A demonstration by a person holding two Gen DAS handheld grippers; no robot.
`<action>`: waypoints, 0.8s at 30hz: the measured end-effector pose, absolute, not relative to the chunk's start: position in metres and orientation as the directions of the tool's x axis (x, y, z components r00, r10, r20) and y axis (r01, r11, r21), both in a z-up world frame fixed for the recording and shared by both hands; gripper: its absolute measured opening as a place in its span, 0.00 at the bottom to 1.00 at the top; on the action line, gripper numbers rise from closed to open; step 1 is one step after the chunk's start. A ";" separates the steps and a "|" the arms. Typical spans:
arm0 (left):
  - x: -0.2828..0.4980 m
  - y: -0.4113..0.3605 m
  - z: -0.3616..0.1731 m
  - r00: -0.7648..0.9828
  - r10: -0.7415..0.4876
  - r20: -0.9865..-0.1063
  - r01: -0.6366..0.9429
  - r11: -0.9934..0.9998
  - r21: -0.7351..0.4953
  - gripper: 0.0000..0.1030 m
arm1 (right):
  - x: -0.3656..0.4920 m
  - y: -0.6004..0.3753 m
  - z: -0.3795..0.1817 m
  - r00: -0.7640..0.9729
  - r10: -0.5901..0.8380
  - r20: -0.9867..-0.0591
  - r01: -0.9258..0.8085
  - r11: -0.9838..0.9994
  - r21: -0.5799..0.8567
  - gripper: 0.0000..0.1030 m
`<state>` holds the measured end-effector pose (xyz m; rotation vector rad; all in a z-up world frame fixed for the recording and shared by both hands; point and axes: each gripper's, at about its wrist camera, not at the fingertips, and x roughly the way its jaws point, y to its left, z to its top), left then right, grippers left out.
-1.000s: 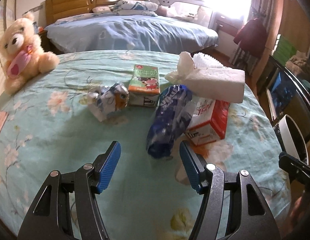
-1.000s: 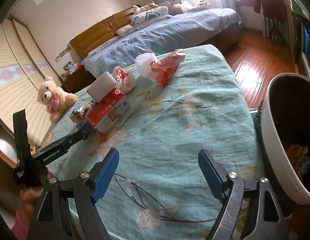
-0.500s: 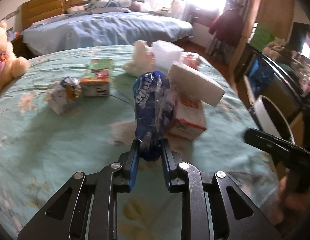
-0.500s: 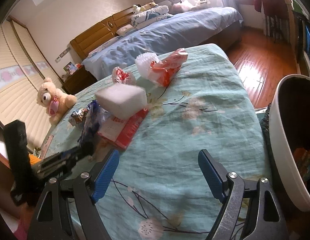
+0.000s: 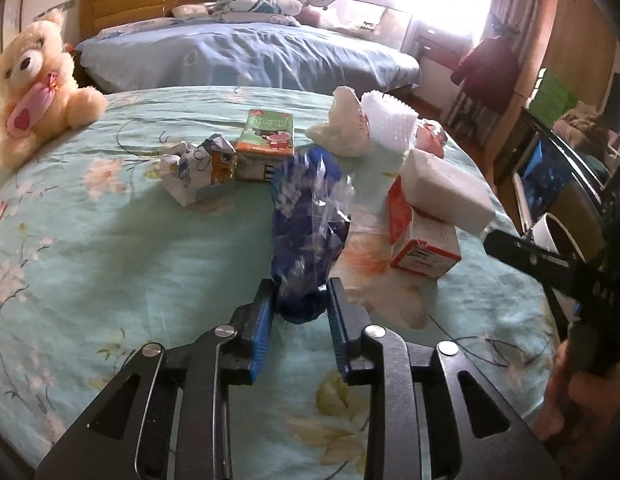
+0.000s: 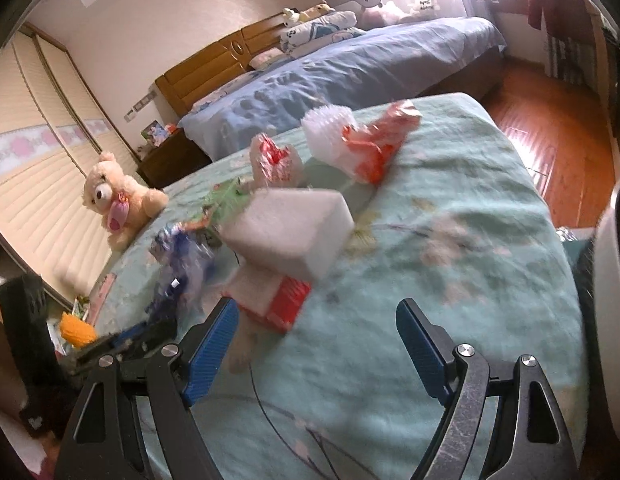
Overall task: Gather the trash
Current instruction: 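Grasp the white sponge with the right tool while the left tool grasps the blue wrapper, then carry the white sponge and blue wrapper over the bin and open both tools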
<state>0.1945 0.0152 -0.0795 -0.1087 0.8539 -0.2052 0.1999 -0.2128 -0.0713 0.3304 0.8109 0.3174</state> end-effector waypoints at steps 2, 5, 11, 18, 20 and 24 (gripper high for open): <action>0.195 0.015 -0.079 0.642 -0.217 -0.735 0.136 0.976 -0.169 0.38 | 0.208 -0.211 -0.069 0.654 0.400 -0.642 -0.150 0.901 0.408 0.80; 0.198 0.011 -0.077 0.657 -0.207 -0.725 0.141 0.978 -0.151 0.44 | 0.219 -0.207 -0.068 0.659 0.397 -0.639 -0.150 0.902 0.405 0.80; 0.206 0.006 -0.081 0.648 -0.206 -0.734 0.146 0.978 -0.146 0.30 | 0.229 -0.197 -0.066 0.671 0.378 -0.637 -0.175 0.916 0.360 0.54; 0.203 0.002 -0.078 0.648 -0.220 -0.729 0.149 0.975 -0.162 0.25 | 0.210 -0.204 -0.063 0.685 0.371 -0.627 -0.186 0.921 0.342 0.51; 0.200 -0.002 -0.074 0.652 -0.229 -0.722 0.160 0.973 -0.165 0.25 | 0.205 -0.211 -0.062 0.686 0.372 -0.625 -0.176 0.919 0.353 0.51; 0.193 -0.016 -0.063 0.660 -0.261 -0.705 0.200 0.965 -0.170 0.25 | 0.192 -0.231 -0.061 0.694 0.358 -0.624 -0.146 0.919 0.365 0.52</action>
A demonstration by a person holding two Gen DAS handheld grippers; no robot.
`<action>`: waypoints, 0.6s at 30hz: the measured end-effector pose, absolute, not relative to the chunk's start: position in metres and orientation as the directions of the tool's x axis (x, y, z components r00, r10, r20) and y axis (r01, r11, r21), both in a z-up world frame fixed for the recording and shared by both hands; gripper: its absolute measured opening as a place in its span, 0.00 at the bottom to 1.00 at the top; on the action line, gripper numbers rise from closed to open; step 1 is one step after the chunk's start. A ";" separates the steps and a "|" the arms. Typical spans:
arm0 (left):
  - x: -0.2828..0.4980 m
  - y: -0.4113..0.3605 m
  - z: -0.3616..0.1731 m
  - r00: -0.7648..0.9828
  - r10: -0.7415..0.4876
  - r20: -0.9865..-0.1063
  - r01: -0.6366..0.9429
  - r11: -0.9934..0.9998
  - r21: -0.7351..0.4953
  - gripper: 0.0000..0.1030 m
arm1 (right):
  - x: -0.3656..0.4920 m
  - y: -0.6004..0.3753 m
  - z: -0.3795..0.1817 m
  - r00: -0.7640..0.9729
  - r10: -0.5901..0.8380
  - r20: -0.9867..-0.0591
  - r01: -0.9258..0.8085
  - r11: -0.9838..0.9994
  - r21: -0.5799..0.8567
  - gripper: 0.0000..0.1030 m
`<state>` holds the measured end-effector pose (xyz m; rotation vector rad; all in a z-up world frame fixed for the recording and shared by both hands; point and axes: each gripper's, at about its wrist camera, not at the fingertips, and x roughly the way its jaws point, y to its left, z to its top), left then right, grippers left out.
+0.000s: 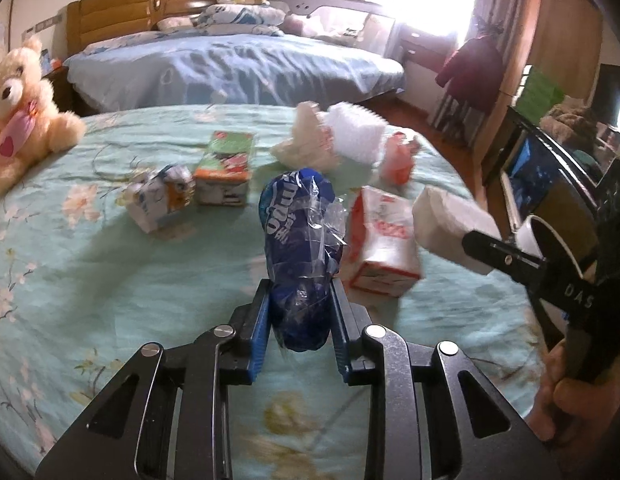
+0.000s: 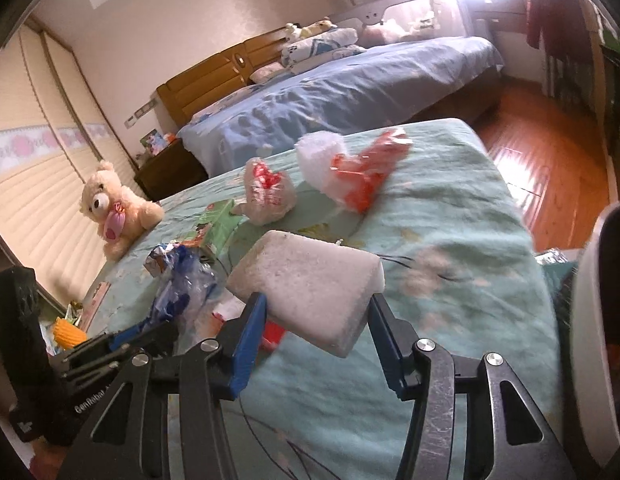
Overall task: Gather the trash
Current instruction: 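Carry the white sponge and blue wrapper over the bin and open both tools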
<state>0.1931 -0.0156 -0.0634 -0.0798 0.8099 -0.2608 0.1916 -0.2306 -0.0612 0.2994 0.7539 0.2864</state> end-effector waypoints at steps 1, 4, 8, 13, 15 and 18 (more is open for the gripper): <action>0.192 -0.019 -0.061 0.660 -0.268 -0.702 0.209 0.963 -0.171 0.25 | 0.188 -0.235 -0.061 0.696 0.355 -0.624 -0.140 0.920 0.367 0.52; 0.186 -0.033 -0.054 0.658 -0.298 -0.691 0.244 0.953 -0.178 0.25 | 0.176 -0.252 -0.059 0.706 0.338 -0.622 -0.111 0.920 0.375 0.52; 0.181 -0.052 -0.048 0.652 -0.328 -0.684 0.291 0.941 -0.175 0.25 | 0.164 -0.268 -0.055 0.720 0.319 -0.617 -0.083 0.921 0.380 0.52; 0.177 -0.079 -0.046 0.630 -0.362 -0.687 0.344 0.923 -0.170 0.25 | 0.149 -0.292 -0.051 0.738 0.277 -0.615 -0.038 0.927 0.372 0.52; 0.176 -0.088 -0.046 0.621 -0.372 -0.690 0.362 0.917 -0.169 0.25 | 0.143 -0.301 -0.051 0.742 0.263 -0.616 -0.020 0.928 0.372 0.52; 0.175 -0.103 -0.046 0.610 -0.387 -0.692 0.388 0.907 -0.166 0.25 | 0.136 -0.315 -0.049 0.750 0.237 -0.617 0.007 0.931 0.366 0.52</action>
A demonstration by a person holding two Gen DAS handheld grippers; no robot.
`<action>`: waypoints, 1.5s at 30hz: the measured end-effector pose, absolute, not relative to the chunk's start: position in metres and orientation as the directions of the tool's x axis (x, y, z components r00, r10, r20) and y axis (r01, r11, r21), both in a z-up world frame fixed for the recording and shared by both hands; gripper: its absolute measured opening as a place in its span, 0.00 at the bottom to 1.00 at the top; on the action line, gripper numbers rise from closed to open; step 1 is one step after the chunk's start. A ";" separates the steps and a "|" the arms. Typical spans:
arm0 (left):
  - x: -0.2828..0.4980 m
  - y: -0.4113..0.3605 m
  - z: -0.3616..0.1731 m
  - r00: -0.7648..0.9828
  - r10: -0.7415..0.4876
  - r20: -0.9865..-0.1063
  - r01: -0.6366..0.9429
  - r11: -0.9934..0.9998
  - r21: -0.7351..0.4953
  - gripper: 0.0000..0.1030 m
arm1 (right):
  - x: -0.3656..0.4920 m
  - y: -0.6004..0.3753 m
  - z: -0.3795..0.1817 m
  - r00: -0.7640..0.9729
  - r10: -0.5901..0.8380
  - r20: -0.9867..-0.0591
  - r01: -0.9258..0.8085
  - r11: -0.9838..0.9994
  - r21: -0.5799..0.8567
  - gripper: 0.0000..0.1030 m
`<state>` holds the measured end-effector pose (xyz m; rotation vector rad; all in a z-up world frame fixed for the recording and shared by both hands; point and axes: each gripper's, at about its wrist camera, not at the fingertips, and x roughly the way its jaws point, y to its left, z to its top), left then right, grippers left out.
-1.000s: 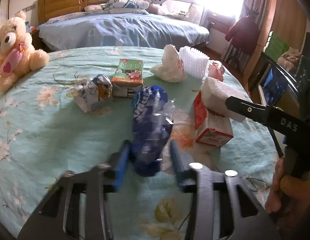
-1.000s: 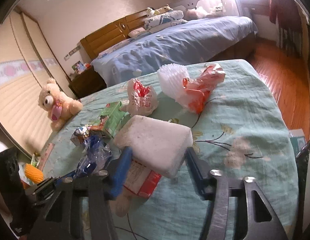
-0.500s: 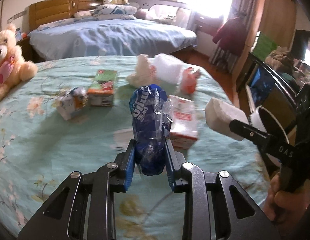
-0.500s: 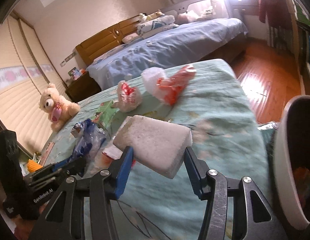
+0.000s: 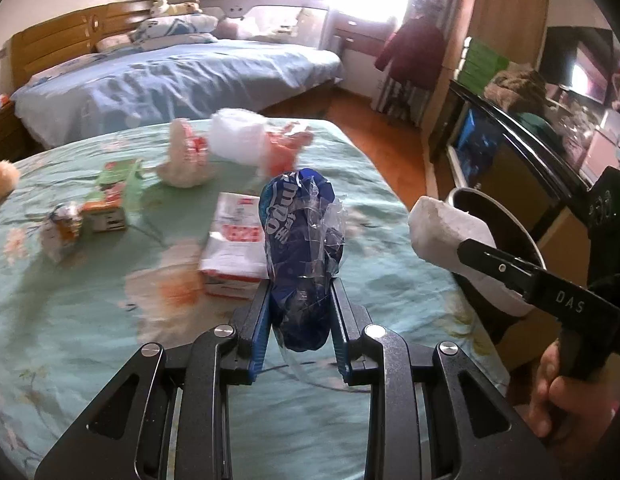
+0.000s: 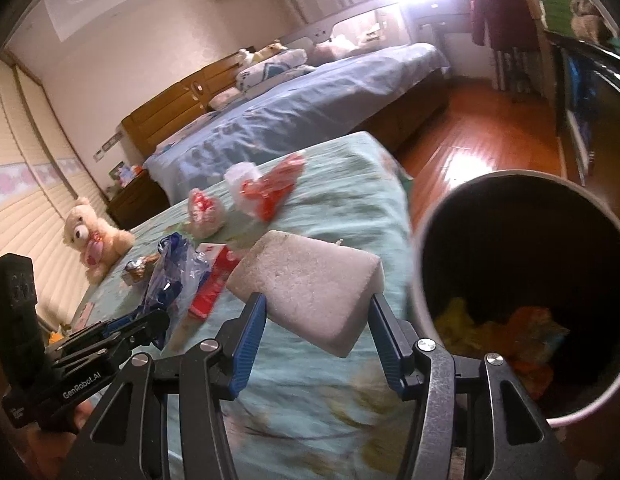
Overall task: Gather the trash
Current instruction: 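Carry the white sponge and blue wrapper over the bin and open both tools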
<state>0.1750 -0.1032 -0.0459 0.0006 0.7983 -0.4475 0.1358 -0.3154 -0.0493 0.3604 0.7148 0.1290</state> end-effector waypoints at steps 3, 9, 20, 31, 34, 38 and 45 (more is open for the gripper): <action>0.173 -0.118 -0.045 0.595 -0.405 -0.694 0.415 0.894 -0.166 0.25 | 0.128 -0.331 -0.048 0.758 0.212 -0.617 0.036 0.931 0.364 0.52; 0.168 -0.148 -0.044 0.571 -0.432 -0.698 0.469 0.870 -0.154 0.25 | 0.114 -0.360 -0.047 0.770 0.162 -0.618 0.099 0.926 0.365 0.52; 0.159 -0.192 -0.040 0.532 -0.473 -0.702 0.552 0.823 -0.136 0.25 | 0.094 -0.401 -0.047 0.780 0.076 -0.621 0.190 0.917 0.351 0.53; 0.151 -0.238 -0.036 0.503 -0.500 -0.705 0.617 0.779 -0.112 0.25 | 0.082 -0.427 -0.050 0.776 0.027 -0.630 0.243 0.909 0.338 0.53; 0.150 -0.248 -0.036 0.497 -0.503 -0.707 0.630 0.770 -0.105 0.25 | 0.078 -0.435 -0.051 0.776 0.019 -0.630 0.255 0.905 0.341 0.54; 0.149 -0.259 -0.034 0.491 -0.510 -0.706 0.644 0.759 -0.101 0.25 | 0.076 -0.442 -0.051 0.778 0.014 -0.628 0.264 0.900 0.347 0.55; 0.152 -0.276 -0.033 0.485 -0.517 -0.705 0.659 0.746 -0.093 0.25 | 0.078 -0.450 -0.053 0.776 0.014 -0.631 0.272 0.895 0.354 0.55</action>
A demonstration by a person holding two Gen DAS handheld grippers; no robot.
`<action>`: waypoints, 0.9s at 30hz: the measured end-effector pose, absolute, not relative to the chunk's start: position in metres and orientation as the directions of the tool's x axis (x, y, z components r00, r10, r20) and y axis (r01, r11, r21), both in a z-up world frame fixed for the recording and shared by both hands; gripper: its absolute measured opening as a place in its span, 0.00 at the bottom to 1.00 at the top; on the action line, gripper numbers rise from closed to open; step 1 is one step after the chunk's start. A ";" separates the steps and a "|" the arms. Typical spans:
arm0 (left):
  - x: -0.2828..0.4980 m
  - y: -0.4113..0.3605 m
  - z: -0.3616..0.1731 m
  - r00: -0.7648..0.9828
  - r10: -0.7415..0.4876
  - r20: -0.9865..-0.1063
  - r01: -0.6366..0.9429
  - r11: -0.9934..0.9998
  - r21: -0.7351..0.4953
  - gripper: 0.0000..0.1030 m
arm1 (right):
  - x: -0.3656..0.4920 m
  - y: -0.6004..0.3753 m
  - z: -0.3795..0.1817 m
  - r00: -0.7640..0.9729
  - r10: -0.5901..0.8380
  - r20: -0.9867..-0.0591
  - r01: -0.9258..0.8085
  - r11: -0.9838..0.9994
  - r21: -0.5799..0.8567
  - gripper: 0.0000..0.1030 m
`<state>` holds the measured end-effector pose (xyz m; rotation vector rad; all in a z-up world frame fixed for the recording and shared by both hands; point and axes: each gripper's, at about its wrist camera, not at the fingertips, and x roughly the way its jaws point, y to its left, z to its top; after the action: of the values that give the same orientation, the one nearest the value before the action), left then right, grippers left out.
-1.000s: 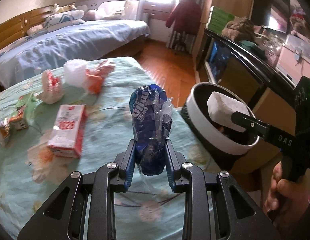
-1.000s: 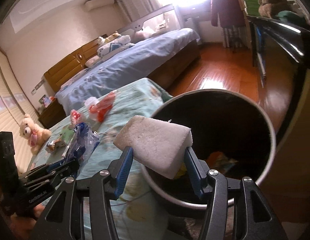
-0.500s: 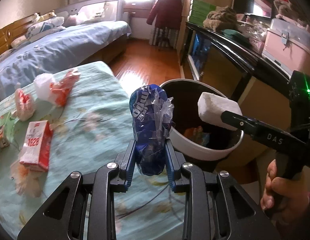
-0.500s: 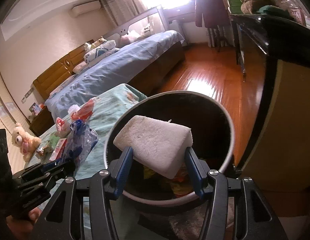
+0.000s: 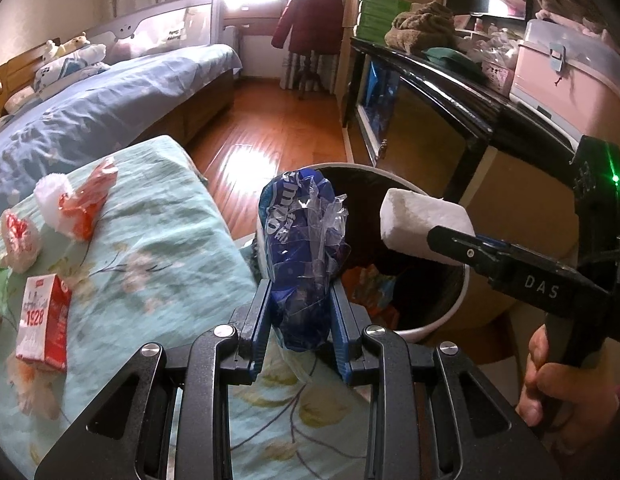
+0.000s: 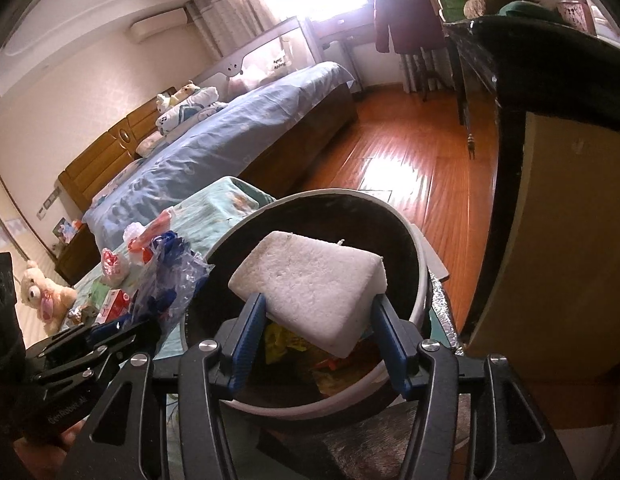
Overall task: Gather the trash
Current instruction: 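Carry the white sponge and blue wrapper over the bin and open both tools, then move both tools back over the bed toward the remaining trash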
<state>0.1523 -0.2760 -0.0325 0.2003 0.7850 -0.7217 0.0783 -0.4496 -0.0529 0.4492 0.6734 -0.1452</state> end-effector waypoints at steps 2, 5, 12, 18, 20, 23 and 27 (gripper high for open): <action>0.153 -0.280 -0.032 0.485 -0.519 -0.704 0.663 0.743 -0.091 0.25 | 0.080 -0.451 -0.054 0.774 0.012 -0.633 0.273 0.895 0.352 0.55; 0.155 -0.286 -0.033 0.481 -0.520 -0.706 0.668 0.739 -0.089 0.25 | 0.082 -0.453 -0.054 0.772 0.011 -0.635 0.276 0.895 0.351 0.55; 0.160 -0.296 -0.035 0.462 -0.526 -0.714 0.674 0.732 -0.103 0.26 | 0.086 -0.457 -0.053 0.768 0.005 -0.641 0.284 0.894 0.347 0.56; 0.163 -0.301 -0.036 0.454 -0.537 -0.710 0.680 0.724 -0.113 0.32 | 0.089 -0.459 -0.055 0.757 0.005 -0.653 0.289 0.894 0.342 0.59; 0.164 -0.301 -0.036 0.453 -0.539 -0.710 0.678 0.726 -0.119 0.45 | 0.090 -0.461 -0.056 0.756 0.011 -0.655 0.288 0.892 0.348 0.65; 0.164 -0.295 -0.036 0.460 -0.544 -0.701 0.668 0.732 -0.130 0.56 | 0.089 -0.460 -0.055 0.757 0.010 -0.654 0.287 0.893 0.346 0.71; 0.164 -0.280 -0.036 0.473 -0.541 -0.695 0.651 0.746 -0.138 0.56 | 0.088 -0.458 -0.055 0.756 0.013 -0.654 0.287 0.892 0.350 0.71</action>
<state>0.1643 -0.2804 -0.0364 0.1530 0.7925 -0.7333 0.0880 -0.4581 -0.0545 0.4539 0.7028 -0.1548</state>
